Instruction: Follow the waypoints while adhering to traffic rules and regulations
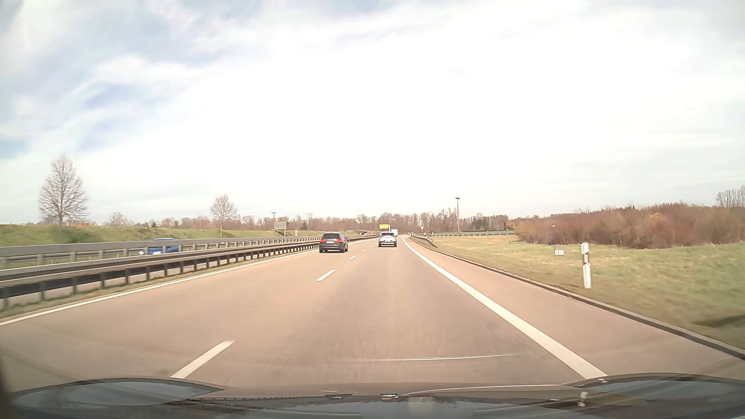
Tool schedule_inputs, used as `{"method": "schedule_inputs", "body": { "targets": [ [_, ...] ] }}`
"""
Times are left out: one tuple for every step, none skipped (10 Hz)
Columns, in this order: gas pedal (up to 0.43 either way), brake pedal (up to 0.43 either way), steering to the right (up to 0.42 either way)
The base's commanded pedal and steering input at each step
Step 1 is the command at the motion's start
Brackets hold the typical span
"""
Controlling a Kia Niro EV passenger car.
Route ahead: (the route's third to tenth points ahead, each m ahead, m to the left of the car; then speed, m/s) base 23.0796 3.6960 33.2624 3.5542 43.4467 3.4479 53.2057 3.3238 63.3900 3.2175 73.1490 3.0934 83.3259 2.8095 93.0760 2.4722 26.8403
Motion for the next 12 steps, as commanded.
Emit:
{"method": "schedule_inputs", "body": {
  "targets": [
    [0.220,0.000,0.004],
    [0.220,0.000,0.003],
    [0.220,0.000,0.003],
    [0.220,0.000,0.003],
    [0.228,0.000,0.003],
    [0.228,0.000,0.003],
    [0.228,0.000,0.003],
    [0.228,0.000,0.003],
    [0.228,0.000,0.003],
    [0.228,0.000,0.003],
    [0.228,0.000,0.003],
    [0.228,0.000,0.003]
  ]
}}
